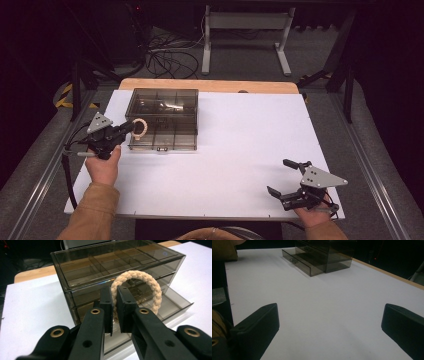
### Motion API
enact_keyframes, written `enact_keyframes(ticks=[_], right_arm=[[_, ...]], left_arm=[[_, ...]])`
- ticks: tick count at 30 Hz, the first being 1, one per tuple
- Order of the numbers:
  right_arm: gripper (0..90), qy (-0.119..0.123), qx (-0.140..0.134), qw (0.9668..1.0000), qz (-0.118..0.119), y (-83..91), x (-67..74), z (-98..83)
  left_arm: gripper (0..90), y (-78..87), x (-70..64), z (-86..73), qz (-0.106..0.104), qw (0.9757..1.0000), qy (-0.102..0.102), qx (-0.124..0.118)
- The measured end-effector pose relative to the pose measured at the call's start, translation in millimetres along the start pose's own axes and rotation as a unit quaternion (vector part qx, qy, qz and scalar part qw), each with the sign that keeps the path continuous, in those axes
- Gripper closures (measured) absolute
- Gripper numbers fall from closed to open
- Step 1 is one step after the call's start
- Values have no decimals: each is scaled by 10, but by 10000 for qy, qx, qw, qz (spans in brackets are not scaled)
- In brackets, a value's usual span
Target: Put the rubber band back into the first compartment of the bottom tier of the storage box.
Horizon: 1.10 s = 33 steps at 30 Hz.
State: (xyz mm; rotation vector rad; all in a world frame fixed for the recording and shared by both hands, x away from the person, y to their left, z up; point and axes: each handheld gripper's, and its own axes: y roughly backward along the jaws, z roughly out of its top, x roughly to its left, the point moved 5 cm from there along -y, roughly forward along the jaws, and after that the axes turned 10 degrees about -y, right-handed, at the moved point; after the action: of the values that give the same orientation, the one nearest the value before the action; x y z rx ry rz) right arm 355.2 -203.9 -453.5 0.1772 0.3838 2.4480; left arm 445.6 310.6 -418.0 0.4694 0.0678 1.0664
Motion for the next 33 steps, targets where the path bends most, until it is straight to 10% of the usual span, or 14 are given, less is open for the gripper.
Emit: enact_keyframes(ticks=[33], right_arm=[[20,14,4,10000,19,4,3,-2]], left_arm=[[834,-283,70,-347,268,9989,-59,386]])
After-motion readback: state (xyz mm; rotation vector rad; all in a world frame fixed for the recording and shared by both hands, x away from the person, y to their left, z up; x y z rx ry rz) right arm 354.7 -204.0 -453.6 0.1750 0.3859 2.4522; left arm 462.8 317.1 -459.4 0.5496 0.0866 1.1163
